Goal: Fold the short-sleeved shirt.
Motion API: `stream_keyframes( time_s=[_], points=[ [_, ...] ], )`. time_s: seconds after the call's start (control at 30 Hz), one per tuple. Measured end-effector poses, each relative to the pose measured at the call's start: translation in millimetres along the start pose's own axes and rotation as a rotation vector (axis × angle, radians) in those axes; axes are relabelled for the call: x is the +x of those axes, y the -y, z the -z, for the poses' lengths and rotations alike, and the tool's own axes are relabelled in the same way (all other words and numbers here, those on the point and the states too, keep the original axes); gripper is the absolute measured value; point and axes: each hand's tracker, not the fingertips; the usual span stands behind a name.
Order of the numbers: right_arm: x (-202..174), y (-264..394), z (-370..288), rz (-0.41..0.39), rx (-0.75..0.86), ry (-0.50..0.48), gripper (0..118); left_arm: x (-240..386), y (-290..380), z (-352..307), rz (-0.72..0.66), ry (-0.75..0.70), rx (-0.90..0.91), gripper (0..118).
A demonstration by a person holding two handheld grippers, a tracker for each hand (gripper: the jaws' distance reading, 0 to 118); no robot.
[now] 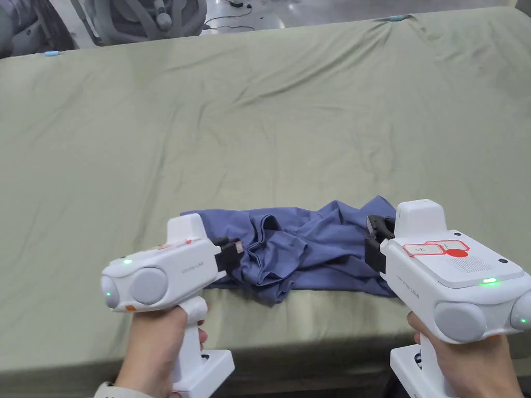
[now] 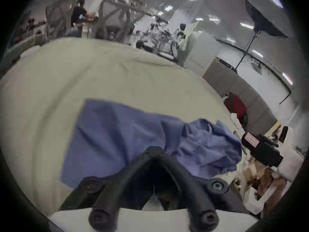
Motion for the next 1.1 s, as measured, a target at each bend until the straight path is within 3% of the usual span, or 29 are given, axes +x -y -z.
stream_keyframes(
  time_s=[0.27, 0.5, 0.63, 0.67, 0.73, 0.77, 0.87, 0.9, 1.0, 1.1],
  points=[
    [8.6, -1.2, 1.6, 0.013, -0.008, 0.016, 0, 37.7, 9.1, 46.8, 0.041, 0.025, -0.046, 0],
    [-5.3, -6.7, 5.3, -0.011, 0.001, -0.003, 0, 22.1, -20.7, -16.9, 0.105, -0.042, 0.120, 0],
    [-15.9, -6.4, 8.0, -0.013, -0.005, -0.019, 0, -18.2, -23.9, -36.8, -0.039, -0.017, 0.155, 2],
    [-17.8, -5.9, 6.1, -0.014, -0.002, -0.027, 0, -30.7, -24.4, -41.8, -0.075, 0.001, 0.197, 28],
    [-20.5, -4.3, 5.9, -0.026, -0.005, -0.041, 0, -56.2, -19.2, -51.3, -0.177, -0.006, 0.234, 96],
    [-21.8, -3.4, 6.9, -0.033, -0.008, -0.038, 0, -71.3, -15.7, -53.6, -0.239, -0.015, 0.228, 113],
    [-21.4, -2.3, 8.9, -0.028, -0.017, -0.035, 0, -114.2, -3.8, -58.3, -0.457, 0.012, 0.262, 93],
    [-21.3, -2.4, 9.1, -0.024, -0.019, -0.037, 0, -126.6, 2.4, -53.6, -0.532, 0.033, 0.234, 92],
    [-20.9, -3.9, 9.2, -0.026, -0.018, -0.034, 0, -140.3, 21.8, -32.8, -0.668, 0.232, 0.189, 76],
    [-19.1, -6.5, 8.3, -0.028, -0.015, -0.030, 0, -127.2, 24.5, -10.1, -0.775, 0.409, 0.146, 73]
  ],
)
